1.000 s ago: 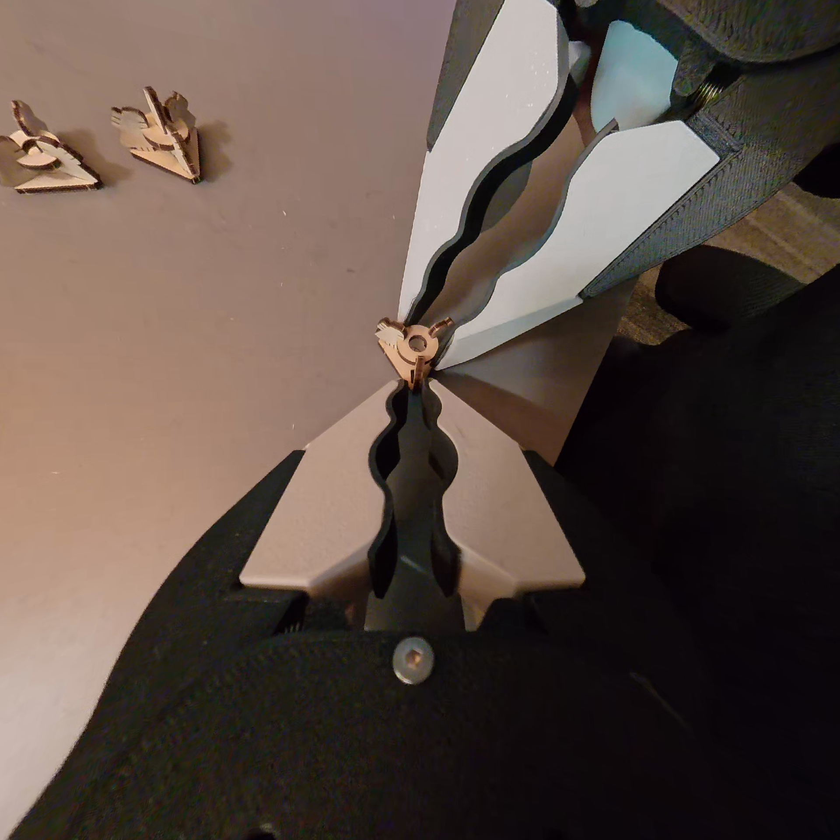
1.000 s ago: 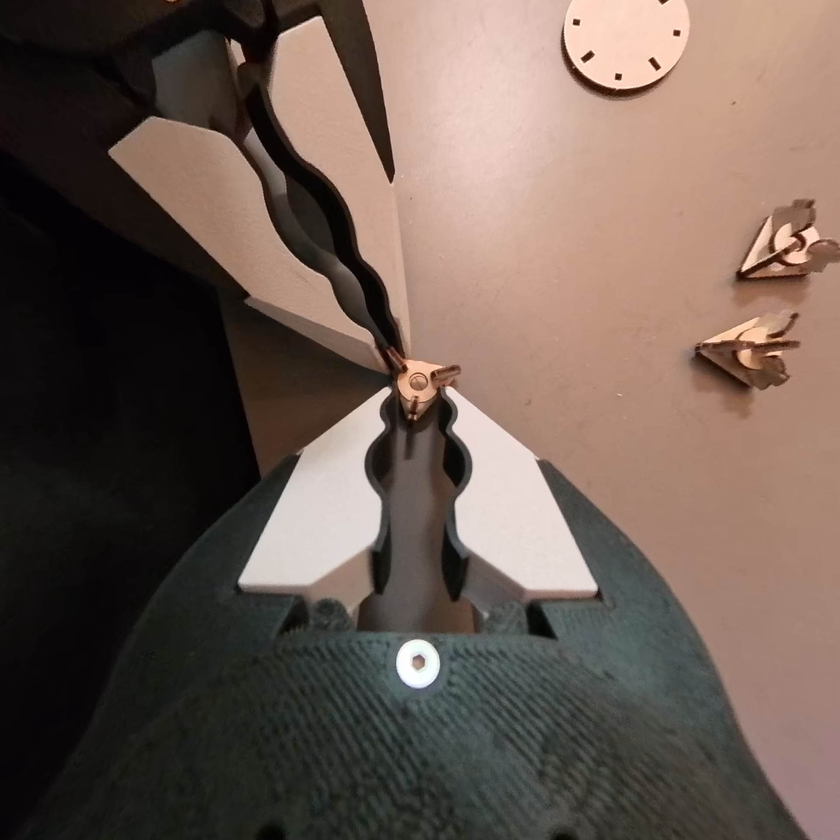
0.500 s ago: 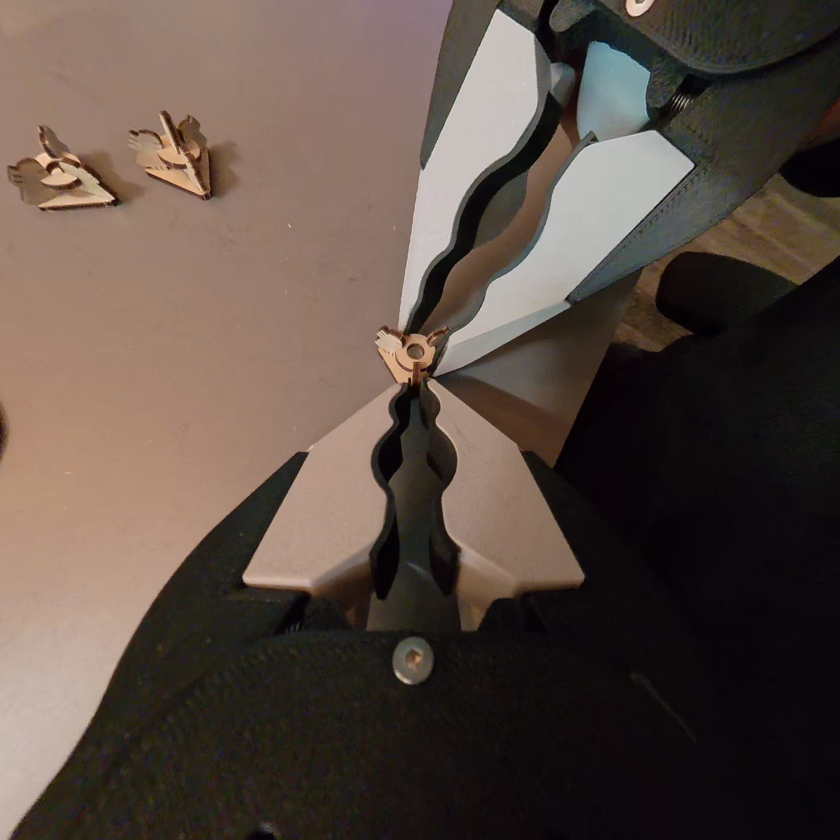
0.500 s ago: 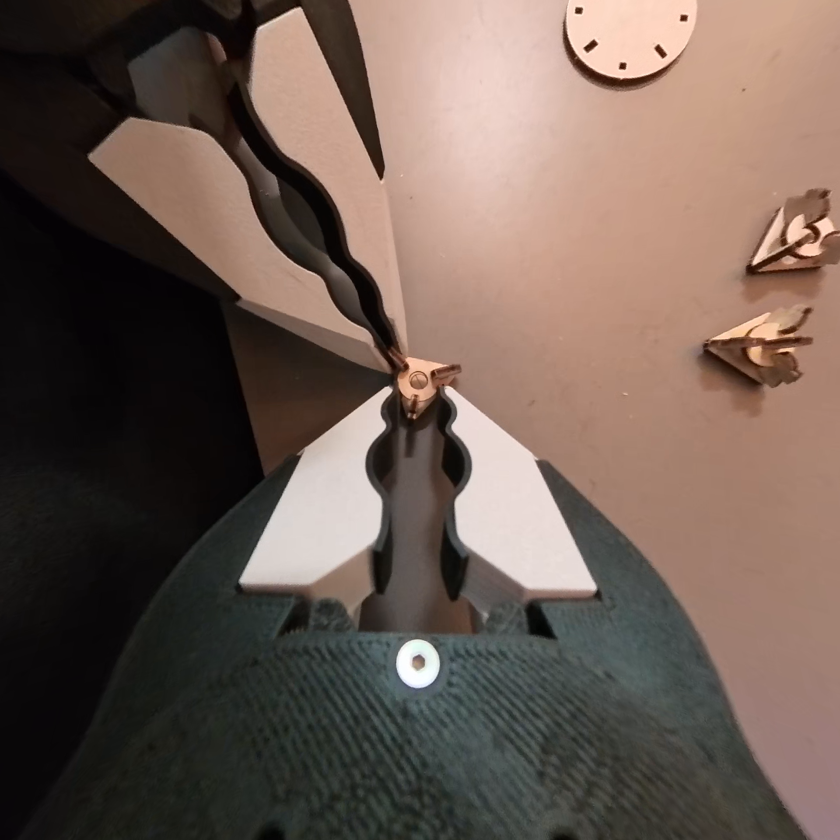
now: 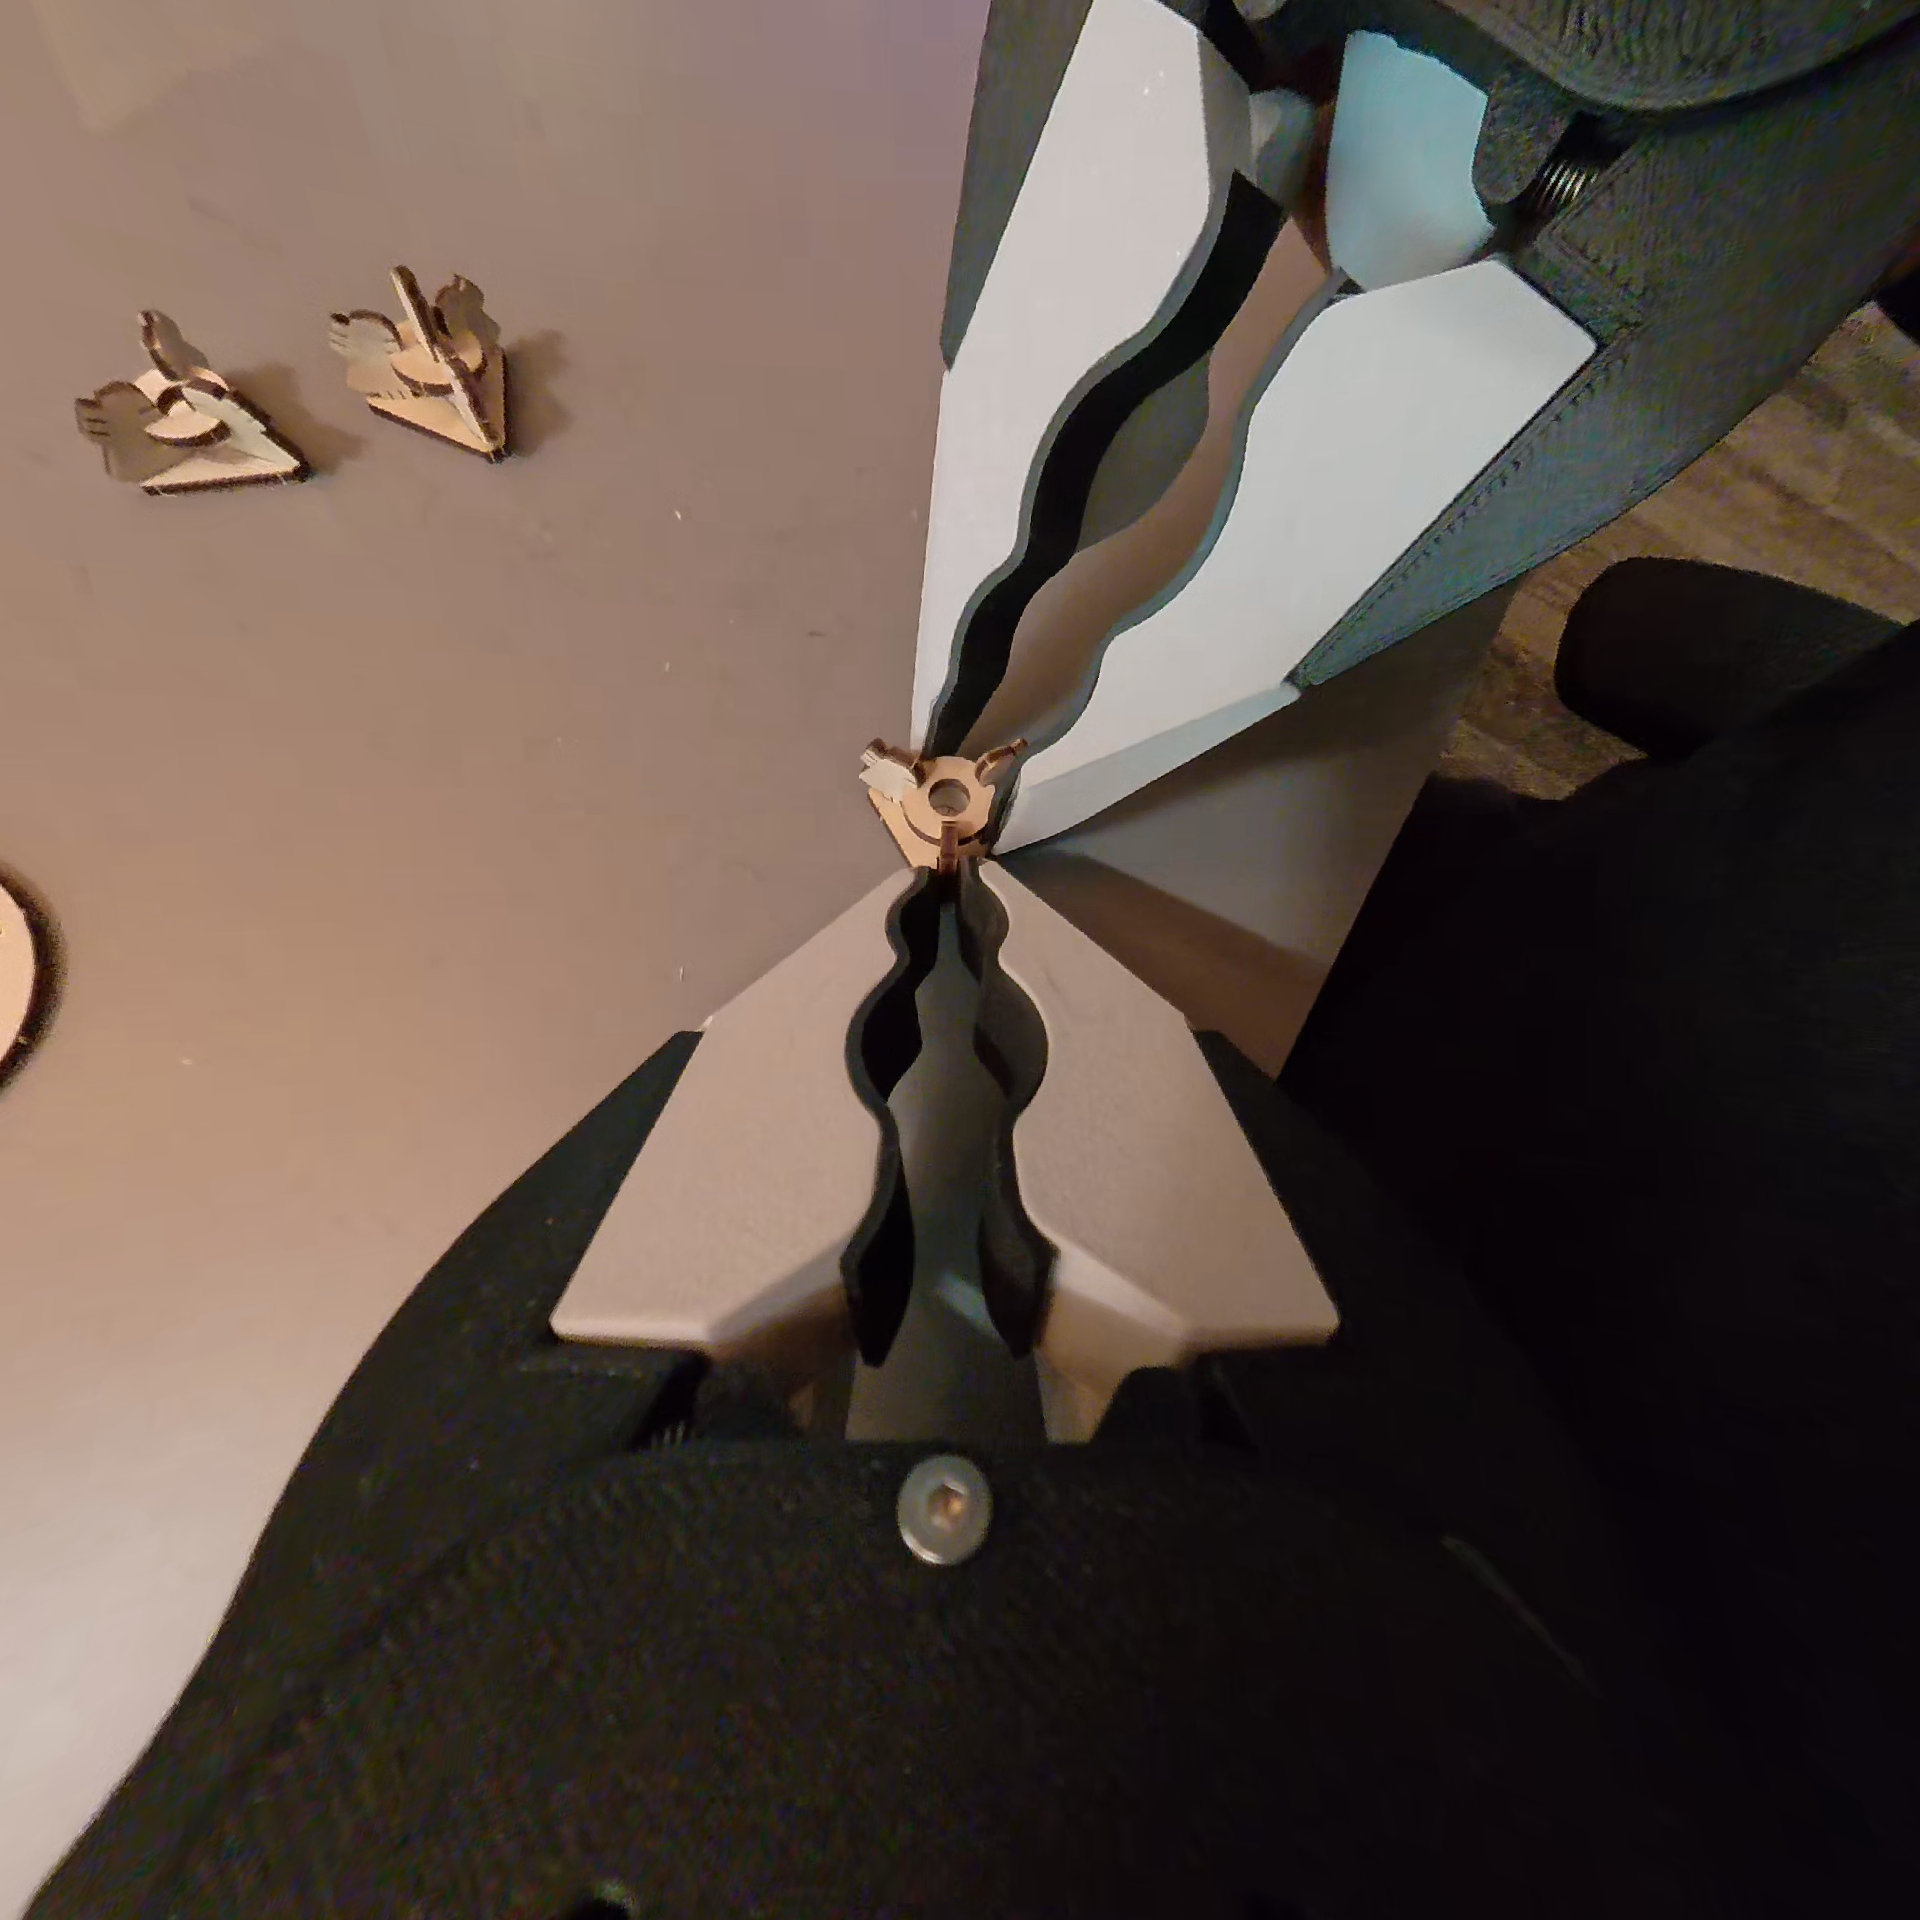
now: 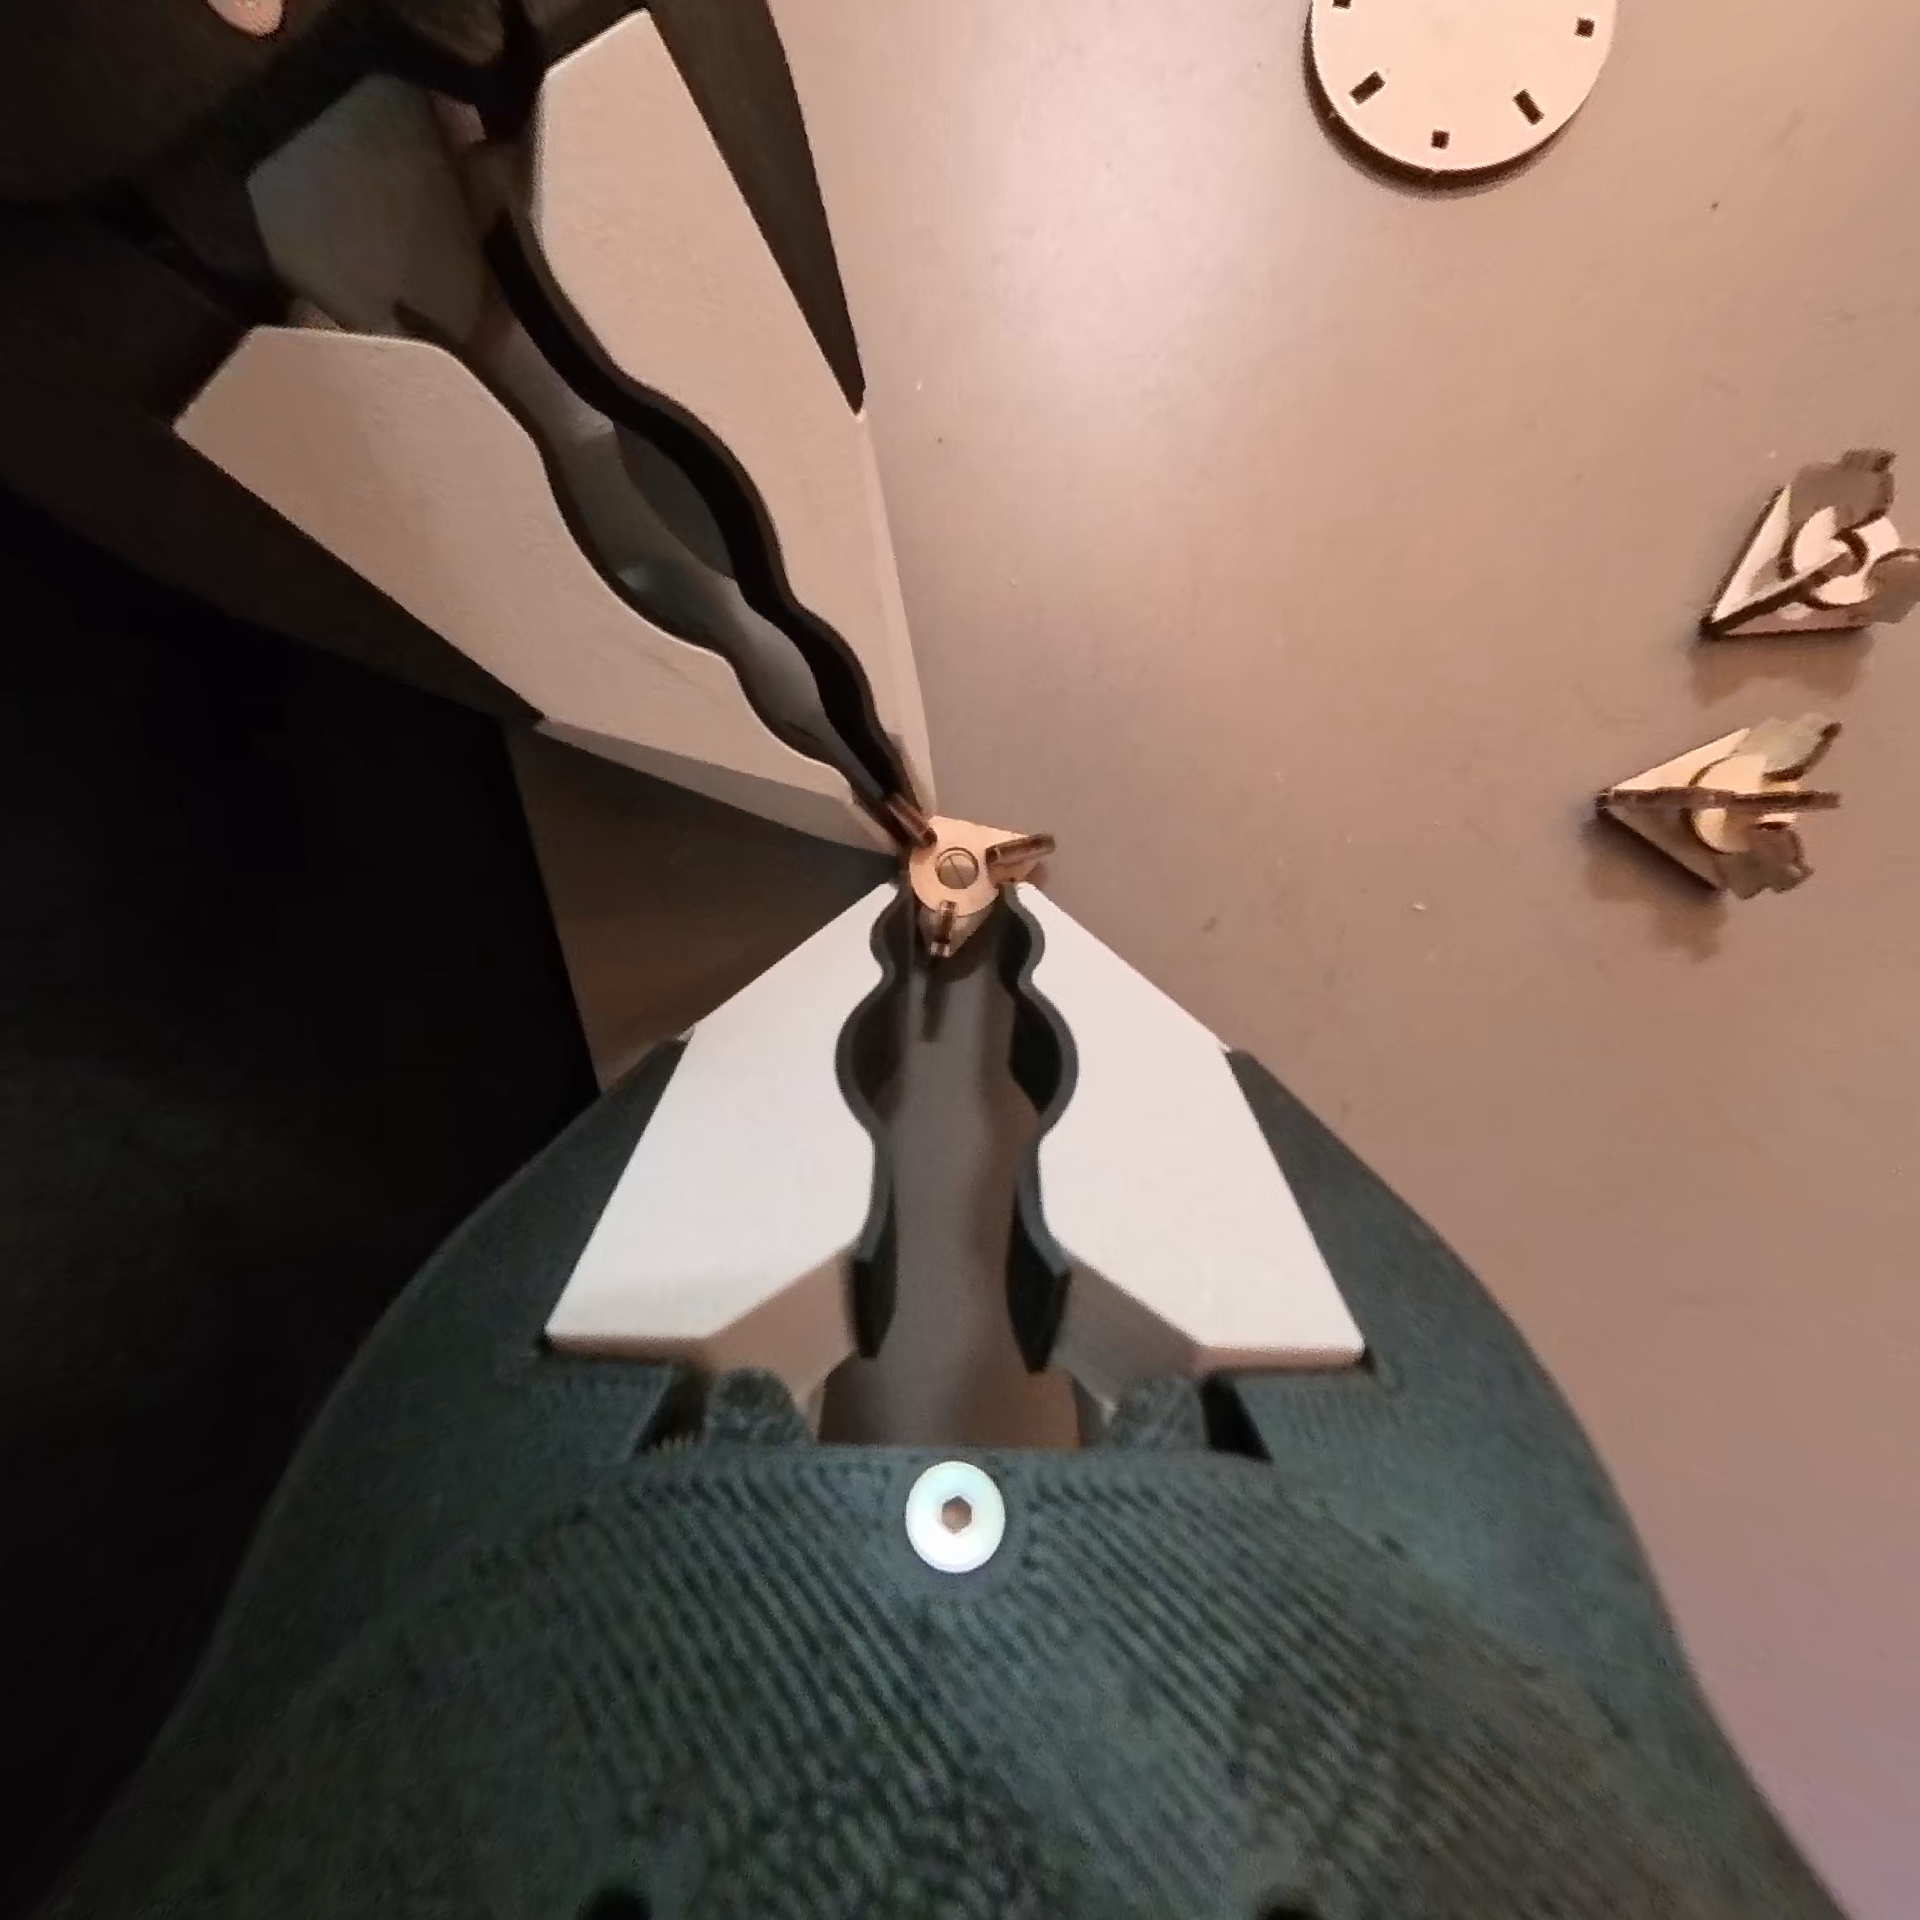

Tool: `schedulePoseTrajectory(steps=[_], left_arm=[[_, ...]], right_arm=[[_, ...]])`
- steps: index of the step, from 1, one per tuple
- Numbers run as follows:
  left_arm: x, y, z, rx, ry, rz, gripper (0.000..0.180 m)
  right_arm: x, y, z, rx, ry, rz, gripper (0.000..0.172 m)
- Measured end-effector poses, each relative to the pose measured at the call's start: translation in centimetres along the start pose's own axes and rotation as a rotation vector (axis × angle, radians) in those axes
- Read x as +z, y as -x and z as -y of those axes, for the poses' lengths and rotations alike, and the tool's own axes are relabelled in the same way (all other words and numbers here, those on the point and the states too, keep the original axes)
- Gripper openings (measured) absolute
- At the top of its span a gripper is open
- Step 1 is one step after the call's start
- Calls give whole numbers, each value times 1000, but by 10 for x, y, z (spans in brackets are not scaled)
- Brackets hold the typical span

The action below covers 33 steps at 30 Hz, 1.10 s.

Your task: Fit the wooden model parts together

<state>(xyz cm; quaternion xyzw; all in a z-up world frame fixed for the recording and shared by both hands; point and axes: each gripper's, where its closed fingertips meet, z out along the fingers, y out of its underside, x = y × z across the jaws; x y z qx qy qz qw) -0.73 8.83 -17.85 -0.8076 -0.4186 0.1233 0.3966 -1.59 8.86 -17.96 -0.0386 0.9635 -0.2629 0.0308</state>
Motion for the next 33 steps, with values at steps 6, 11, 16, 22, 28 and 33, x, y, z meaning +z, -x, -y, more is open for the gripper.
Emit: schedulePoseTrajectory(steps=[6,11,16,22,28,33], left_arm=[[0,0,0,13,1,13,4],[0,0,0,17,1,16,4],[0,0,0,27,1,26,4],[0,0,0,32,1,31,4],[0,0,0,34,2,33,4],[0,0,-1,60,6,49,4]], right_arm=[[-7,-2,6,103,-52,39,25],[-20,-4,21,309,-186,155,15],[-11,-7,10,373,-115,150,24],[-4,-4,7,480,-80,188,31],[-1,-1,5,577,-61,253,20],[-1,-1,5,599,-37,279,19]])
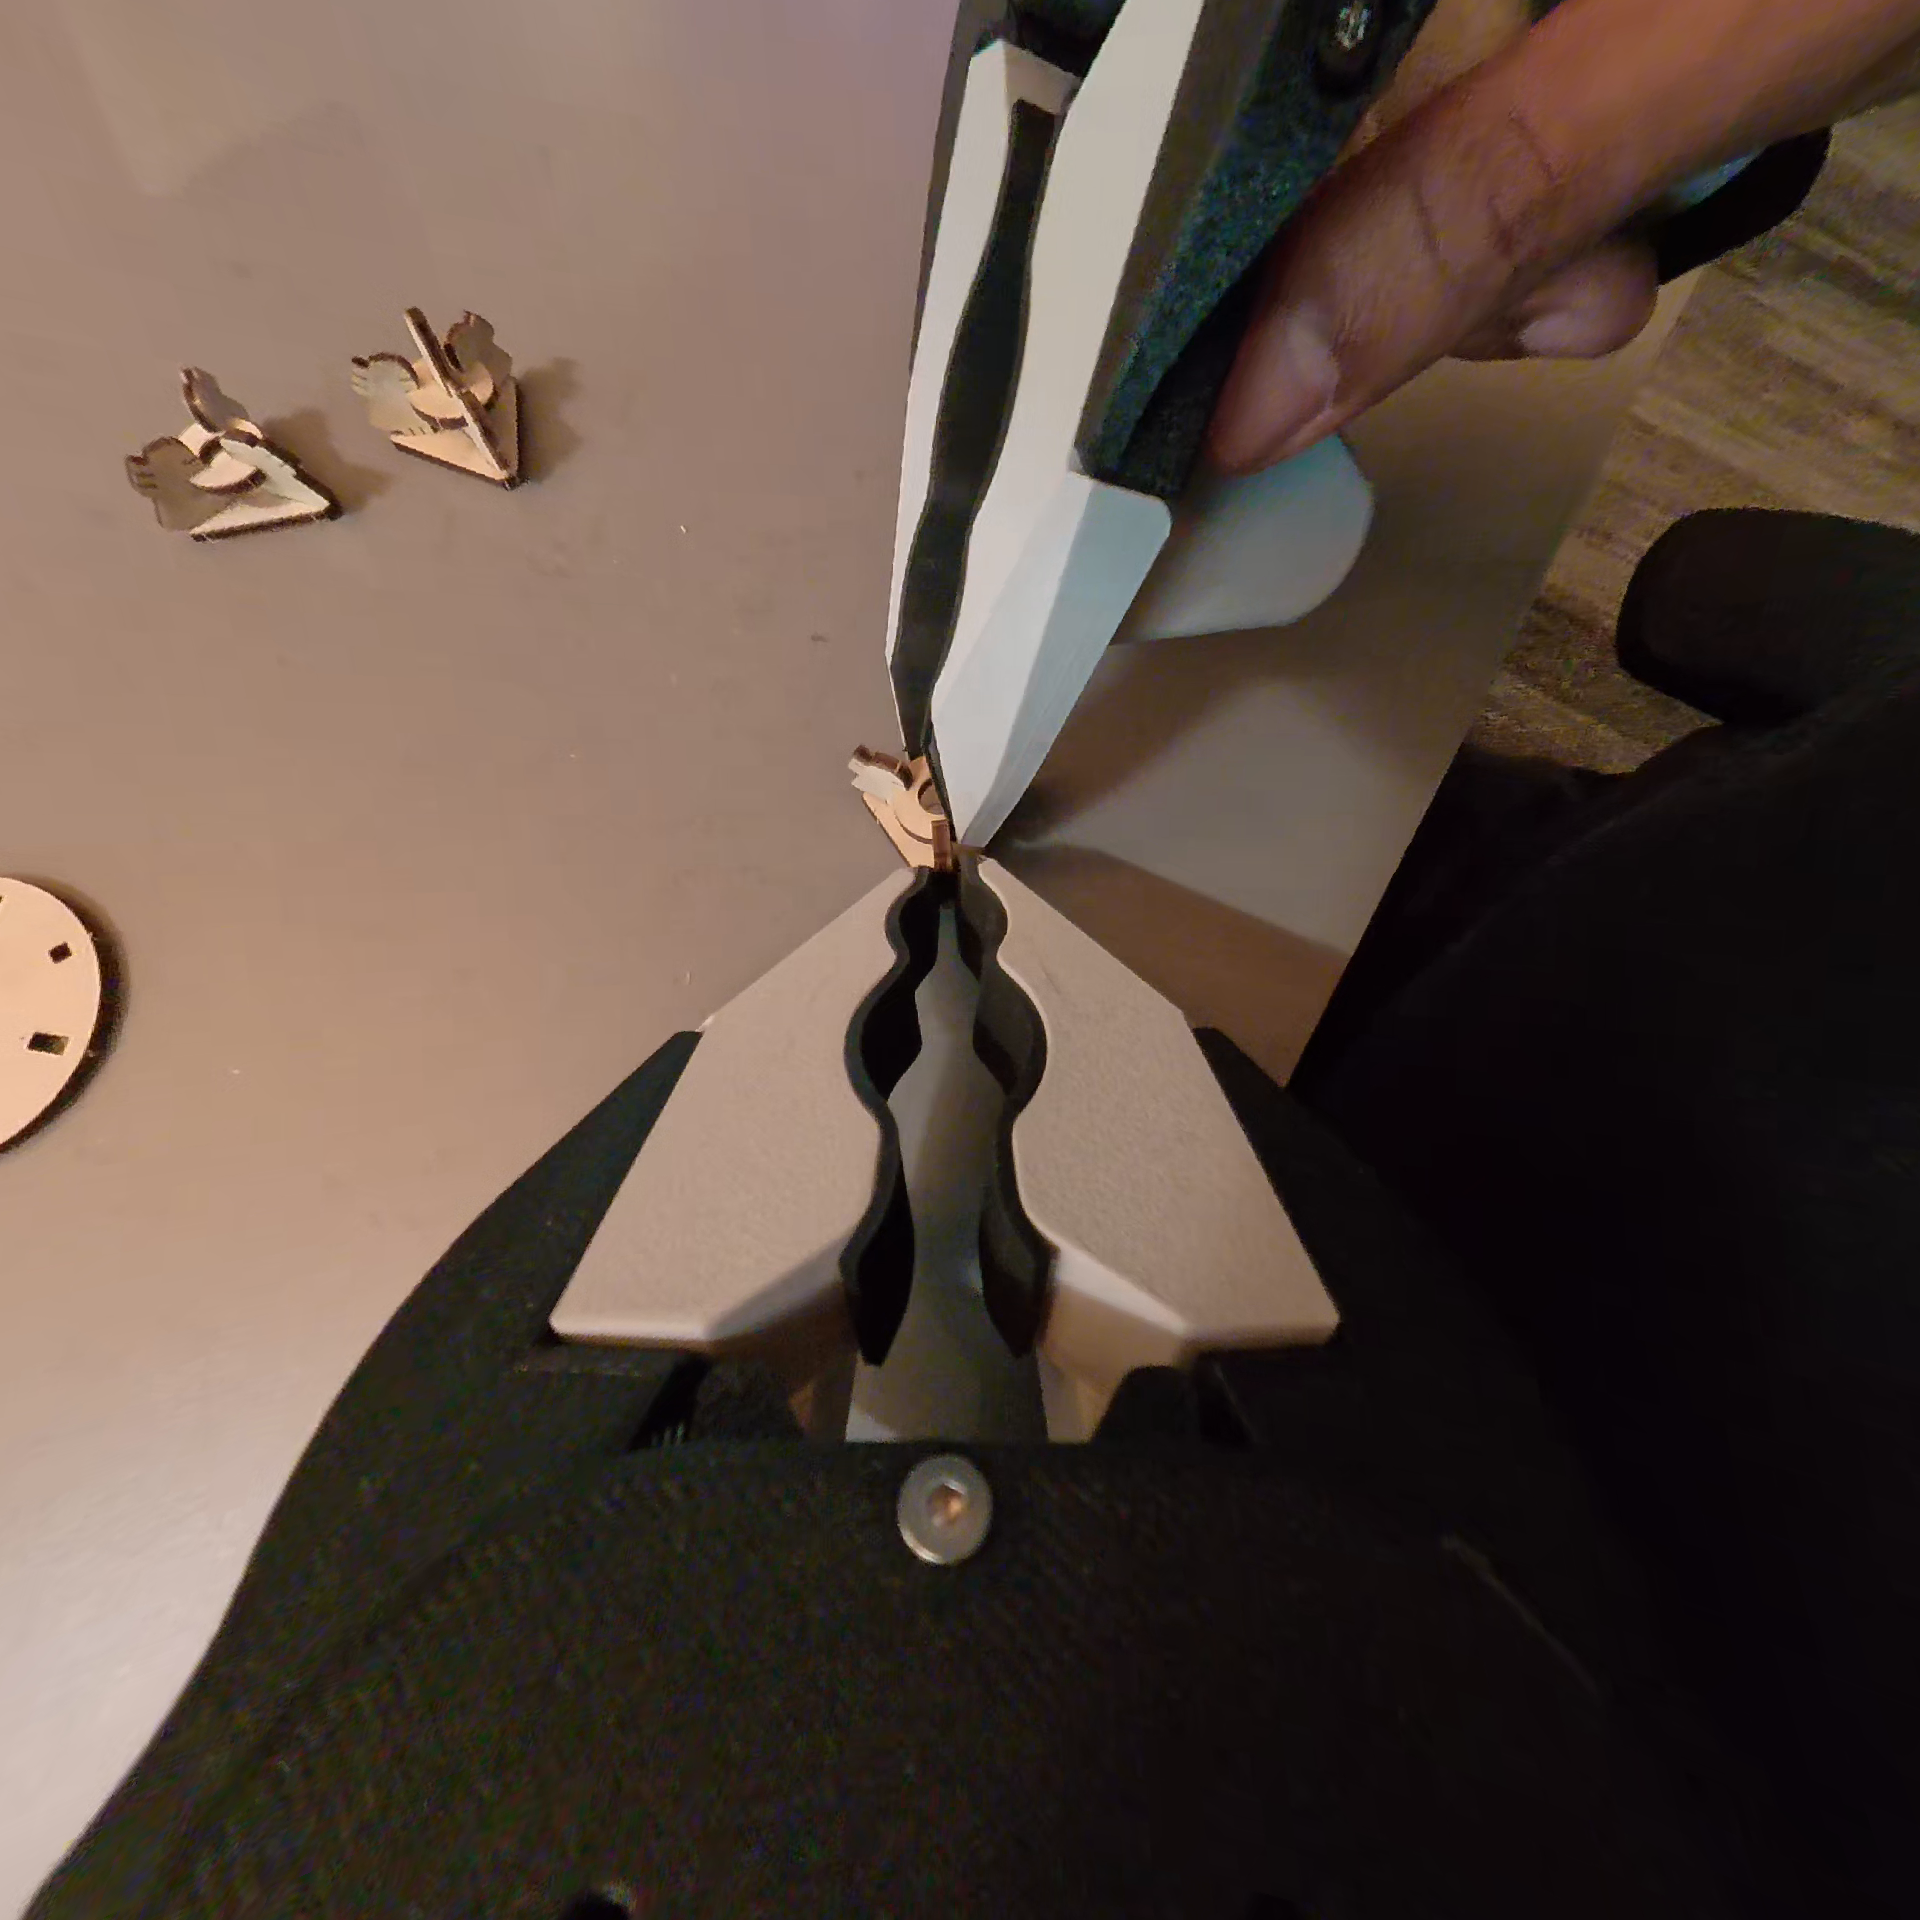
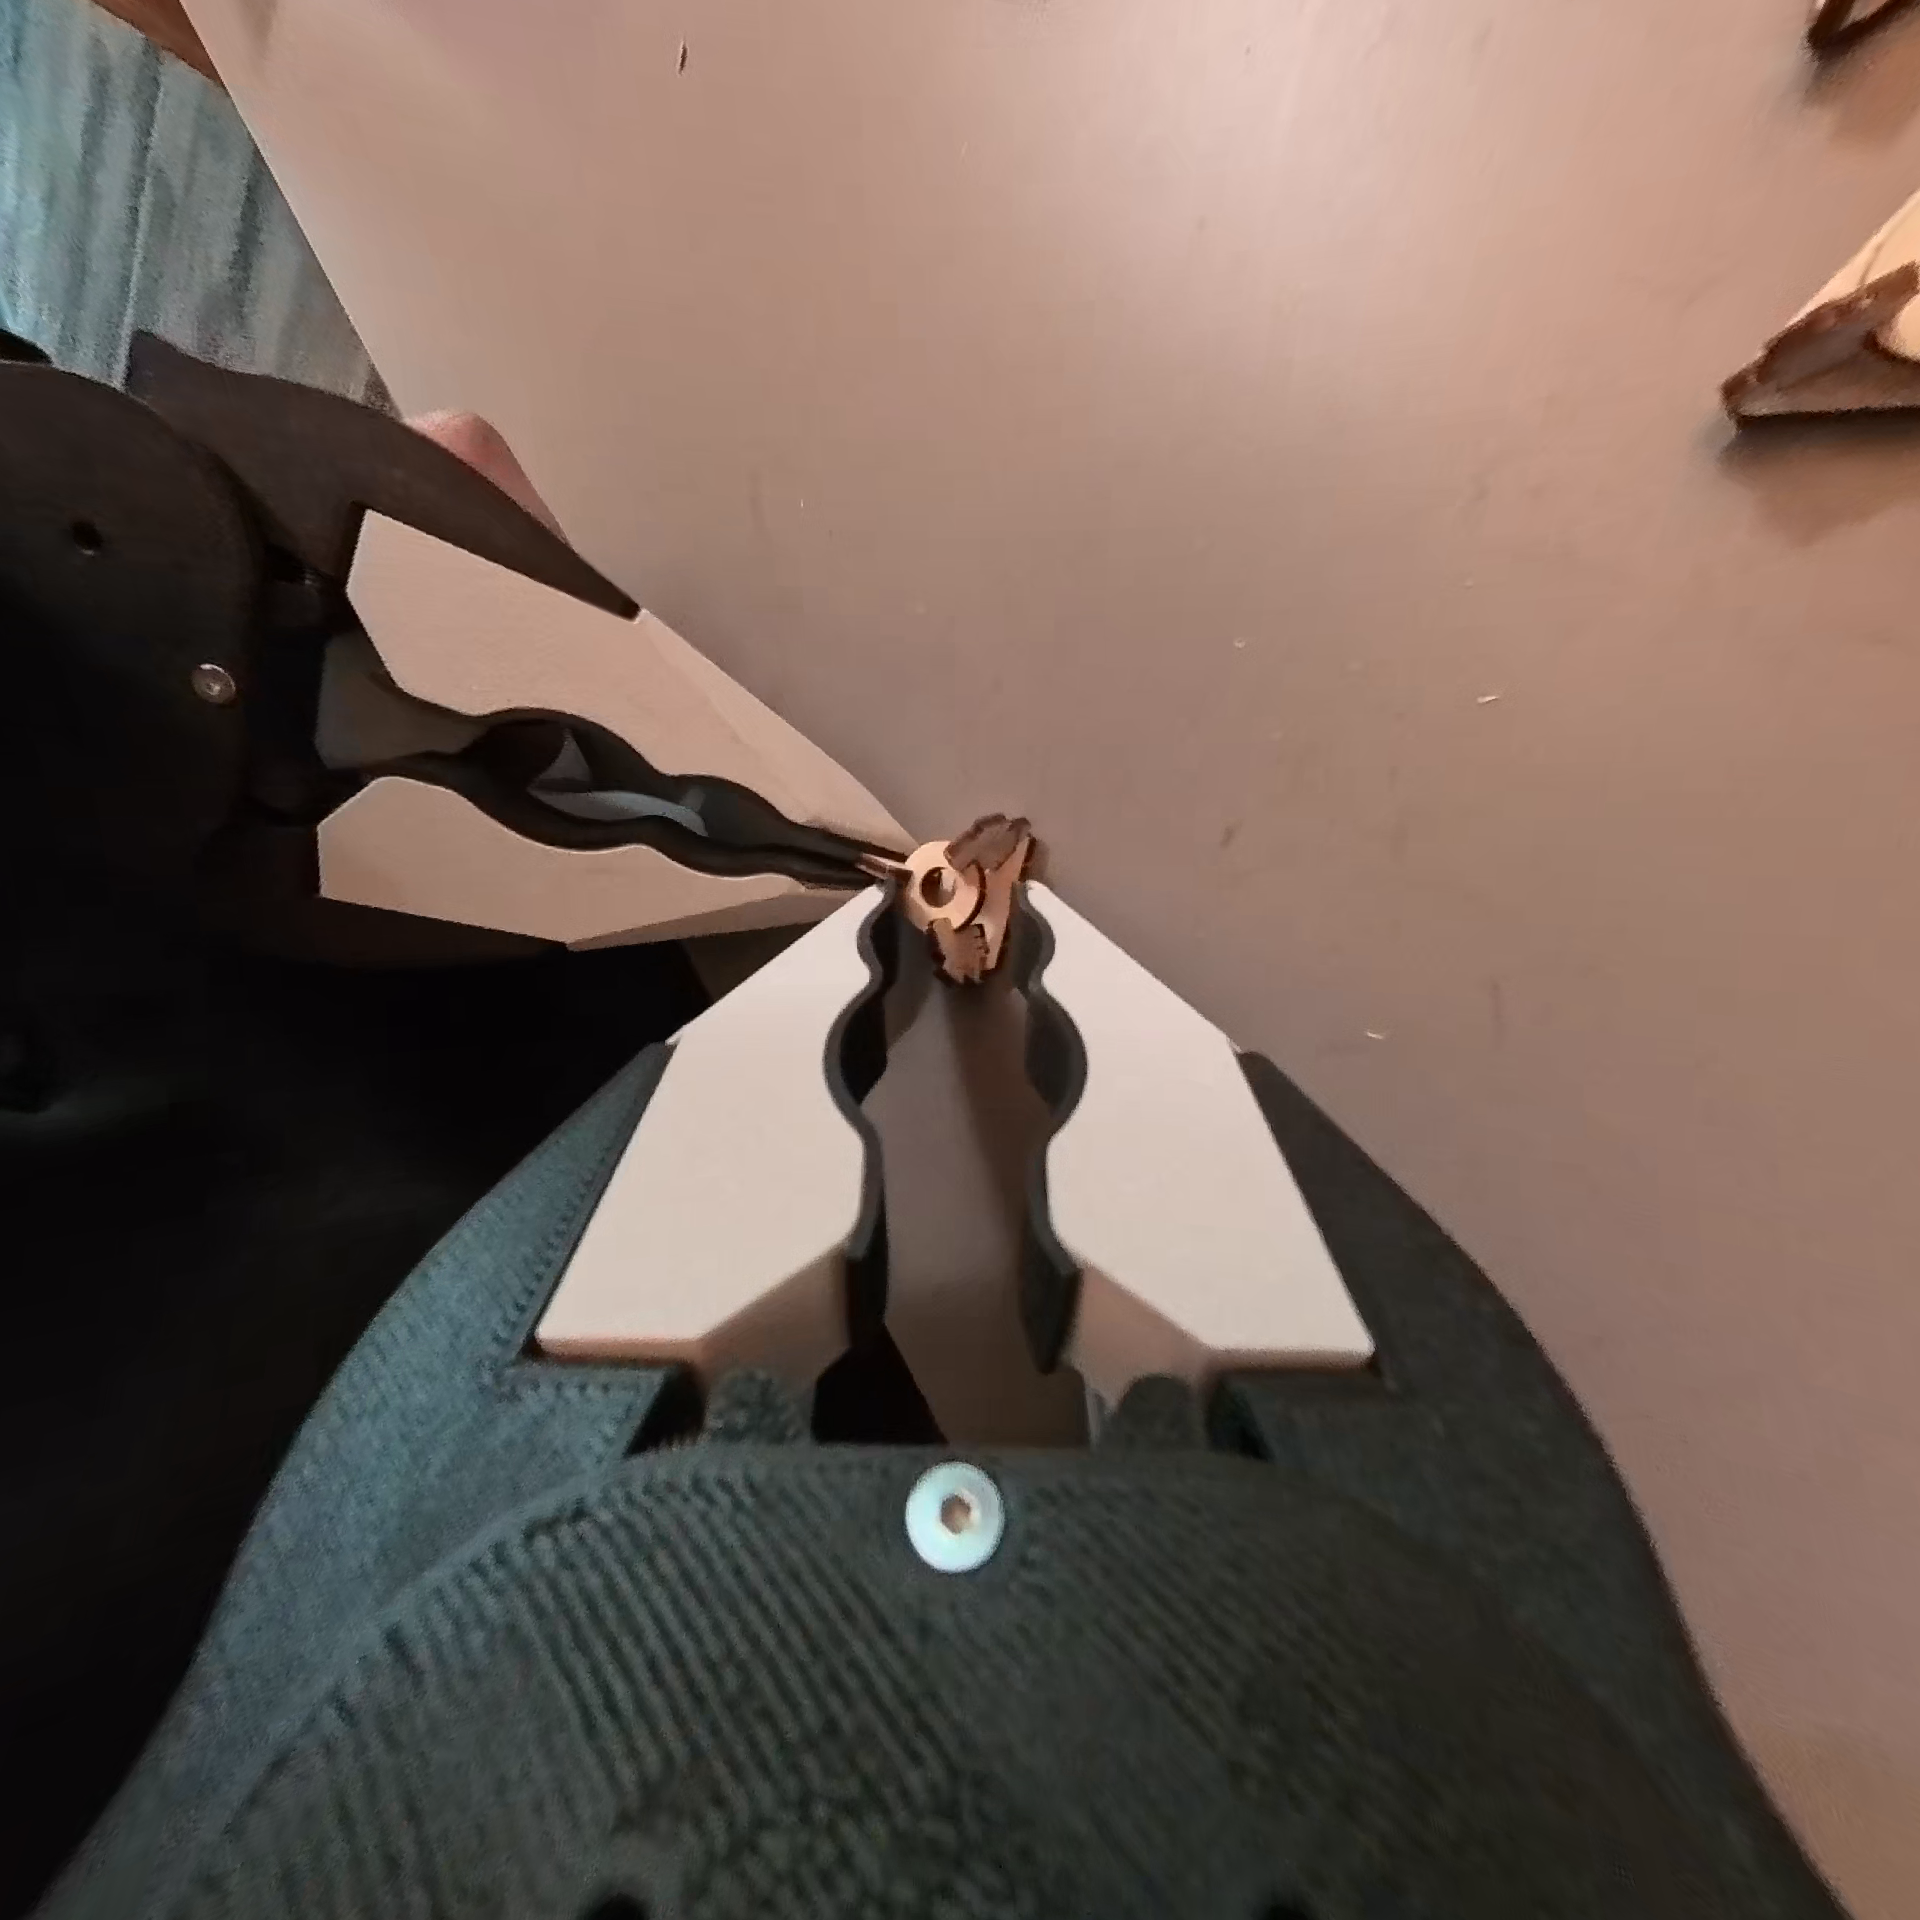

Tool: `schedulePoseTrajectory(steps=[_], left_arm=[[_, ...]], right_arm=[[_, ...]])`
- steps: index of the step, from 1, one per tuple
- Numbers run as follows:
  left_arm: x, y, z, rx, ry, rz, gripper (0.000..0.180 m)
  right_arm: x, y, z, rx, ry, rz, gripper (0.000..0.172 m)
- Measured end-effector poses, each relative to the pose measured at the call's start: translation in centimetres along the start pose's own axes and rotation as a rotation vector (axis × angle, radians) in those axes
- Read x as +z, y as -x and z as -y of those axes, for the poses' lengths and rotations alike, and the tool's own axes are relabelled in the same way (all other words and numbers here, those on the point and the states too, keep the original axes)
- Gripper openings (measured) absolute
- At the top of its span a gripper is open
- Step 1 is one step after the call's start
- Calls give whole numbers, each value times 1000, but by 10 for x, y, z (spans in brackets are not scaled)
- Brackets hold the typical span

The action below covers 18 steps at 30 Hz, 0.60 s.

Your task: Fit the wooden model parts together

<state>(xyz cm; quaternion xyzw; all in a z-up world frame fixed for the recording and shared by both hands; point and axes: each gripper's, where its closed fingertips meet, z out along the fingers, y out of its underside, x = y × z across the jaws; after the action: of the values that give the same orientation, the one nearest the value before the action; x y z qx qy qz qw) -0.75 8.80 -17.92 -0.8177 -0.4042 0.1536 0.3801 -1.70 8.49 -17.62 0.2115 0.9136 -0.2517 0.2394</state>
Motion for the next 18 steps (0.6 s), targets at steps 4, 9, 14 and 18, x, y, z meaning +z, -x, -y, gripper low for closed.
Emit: schedulePoseTrajectory(steps=[4,9,14,18], left_arm=[[0,0,0,29,7,21,4],[1,0,0,84,16,50,4],[1,0,1,73,16,32,4],[1,-1,0,47,15,3,4]], right_arm=[[0,-1,0,26,37,13,18],[1,-1,-1,28,115,-13,17],[1,-3,-3,-51,168,-100,14],[-1,0,-3,16,162,-30,15]])
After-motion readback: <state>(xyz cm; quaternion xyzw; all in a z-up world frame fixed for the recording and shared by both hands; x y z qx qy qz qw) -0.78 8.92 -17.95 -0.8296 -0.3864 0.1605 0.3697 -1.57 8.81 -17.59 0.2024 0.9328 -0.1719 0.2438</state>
